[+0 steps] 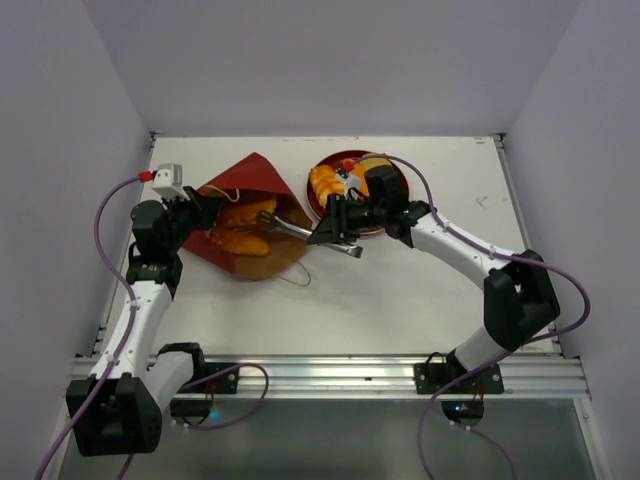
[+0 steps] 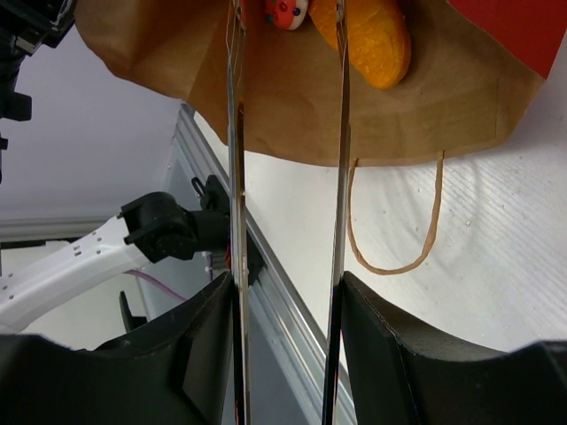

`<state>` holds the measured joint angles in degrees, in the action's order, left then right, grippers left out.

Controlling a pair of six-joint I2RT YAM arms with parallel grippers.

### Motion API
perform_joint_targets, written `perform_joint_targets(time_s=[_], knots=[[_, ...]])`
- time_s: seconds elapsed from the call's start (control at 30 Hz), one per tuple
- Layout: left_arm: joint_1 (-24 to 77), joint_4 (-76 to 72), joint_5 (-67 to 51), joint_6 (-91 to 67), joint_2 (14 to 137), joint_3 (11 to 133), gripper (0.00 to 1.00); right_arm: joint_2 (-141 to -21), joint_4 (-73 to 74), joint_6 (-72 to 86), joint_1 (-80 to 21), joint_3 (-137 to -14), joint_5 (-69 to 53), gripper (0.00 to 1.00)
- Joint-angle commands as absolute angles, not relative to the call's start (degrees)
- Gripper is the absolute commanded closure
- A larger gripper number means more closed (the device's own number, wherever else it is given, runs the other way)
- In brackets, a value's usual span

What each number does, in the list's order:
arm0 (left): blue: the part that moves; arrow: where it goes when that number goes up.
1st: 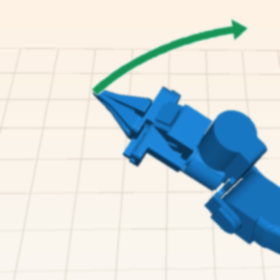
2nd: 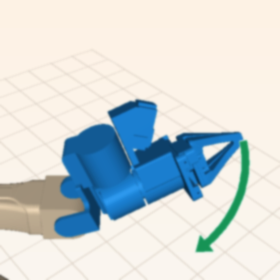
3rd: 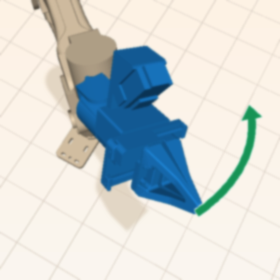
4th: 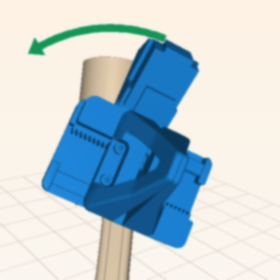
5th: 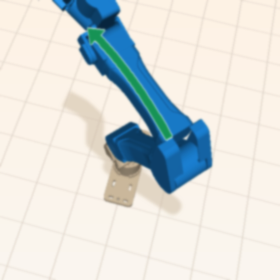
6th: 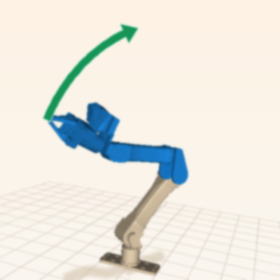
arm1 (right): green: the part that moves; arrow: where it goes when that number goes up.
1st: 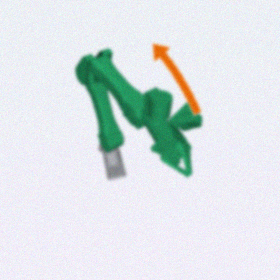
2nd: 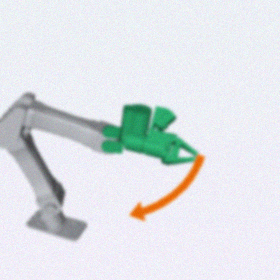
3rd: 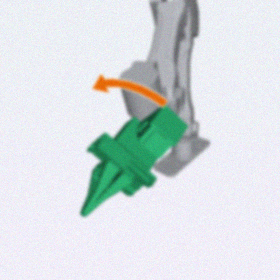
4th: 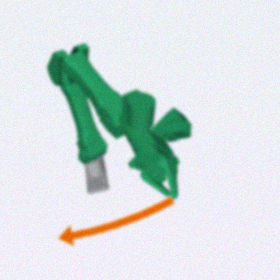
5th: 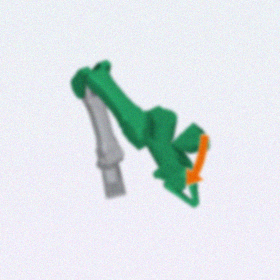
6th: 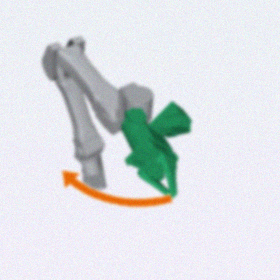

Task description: Take the fake bread out of the paper bag

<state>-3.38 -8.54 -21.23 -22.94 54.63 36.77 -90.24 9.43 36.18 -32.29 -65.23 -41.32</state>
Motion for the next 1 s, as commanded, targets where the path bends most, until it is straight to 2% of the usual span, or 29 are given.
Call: perform_joint_targets(time_s=[0.0, 0.37, 0.97], knots=[[-4.04, -9.93, -20.83, -21.97, 54.05, 36.56, 0.92, -92.02, 8.26, 37.53, -32.26, -68.46, -41.48, 0.48], [-4.22, -10.02, -21.09, -21.97, 53.96, 36.65, 0.91, -91.67, 6.94, 38.23, -32.17, -65.92, -40.70, 0.48], [-4.22, -10.11, -21.27, -21.89, 54.32, 36.65, 0.91, -102.21, 3.87, 43.24, -31.20, -76.02, -38.94, 0.49]])
